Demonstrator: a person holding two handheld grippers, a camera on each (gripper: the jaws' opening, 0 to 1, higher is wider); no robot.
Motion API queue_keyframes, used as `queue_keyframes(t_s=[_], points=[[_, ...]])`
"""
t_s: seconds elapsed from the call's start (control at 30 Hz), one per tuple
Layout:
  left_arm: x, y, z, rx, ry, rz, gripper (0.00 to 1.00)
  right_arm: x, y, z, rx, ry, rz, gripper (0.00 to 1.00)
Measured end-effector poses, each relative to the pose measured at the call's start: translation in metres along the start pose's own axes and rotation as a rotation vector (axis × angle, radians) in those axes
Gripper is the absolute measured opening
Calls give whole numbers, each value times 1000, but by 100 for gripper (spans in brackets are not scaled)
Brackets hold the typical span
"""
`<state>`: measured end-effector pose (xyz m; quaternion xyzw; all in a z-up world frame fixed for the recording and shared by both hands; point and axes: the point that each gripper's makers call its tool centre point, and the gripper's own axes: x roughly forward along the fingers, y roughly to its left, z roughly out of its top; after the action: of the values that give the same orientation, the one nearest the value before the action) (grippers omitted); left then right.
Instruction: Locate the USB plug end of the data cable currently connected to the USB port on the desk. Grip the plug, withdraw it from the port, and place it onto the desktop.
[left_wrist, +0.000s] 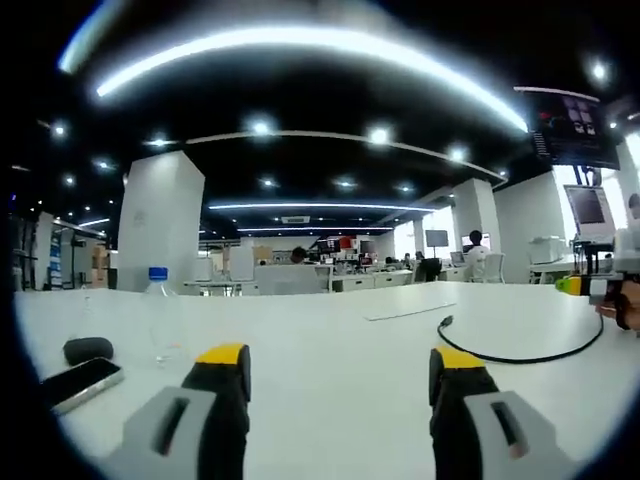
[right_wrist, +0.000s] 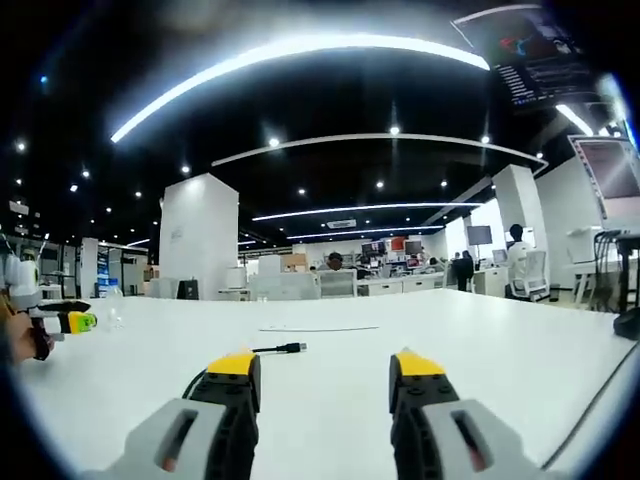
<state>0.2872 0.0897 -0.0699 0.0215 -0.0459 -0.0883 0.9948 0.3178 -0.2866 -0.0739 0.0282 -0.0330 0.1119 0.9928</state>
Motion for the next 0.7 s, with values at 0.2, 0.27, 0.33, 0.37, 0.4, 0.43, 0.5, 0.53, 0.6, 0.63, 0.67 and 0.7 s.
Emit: queue_keyframes(t_s=[0.2,0.27,0.33,0.37,0.4,0.43,0.5,0.53,0.6,0.63,0.67,0.7], points=[[0,-1,-3,10,6,-13,73,0,0,-2,-6,-1,0,52],[1,0,-4,11,10,-18,73,0,1,-2,-9,-2,-1,52],[1,0,-5,8,14,-23,73,0,1,-2,-12,-4,-5,52],[1,0,-6,8,14,-23,73,0,0,-2,-13,-6,-6,52],[1,0,-6,10,14,-23,73,0,0,-2,-15,-6,-7,52],[1,0,-6,11,14,-23,73,0,1,-2,-16,-6,-8,52],[1,1,-6,10,15,-25,73,0,2,-3,-19,-2,-5,52],[1,1,-7,10,16,-26,73,1,2,-4,-19,-2,-4,52],[1,0,-7,9,18,-29,73,1,4,-4,-19,0,2,52],[1,0,-7,9,18,-31,73,1,4,-4,-20,0,2,52],[1,0,-7,9,19,-32,73,1,5,-4,-22,-1,1,52],[1,0,-7,10,19,-33,73,2,5,-4,-23,-2,3,52]])
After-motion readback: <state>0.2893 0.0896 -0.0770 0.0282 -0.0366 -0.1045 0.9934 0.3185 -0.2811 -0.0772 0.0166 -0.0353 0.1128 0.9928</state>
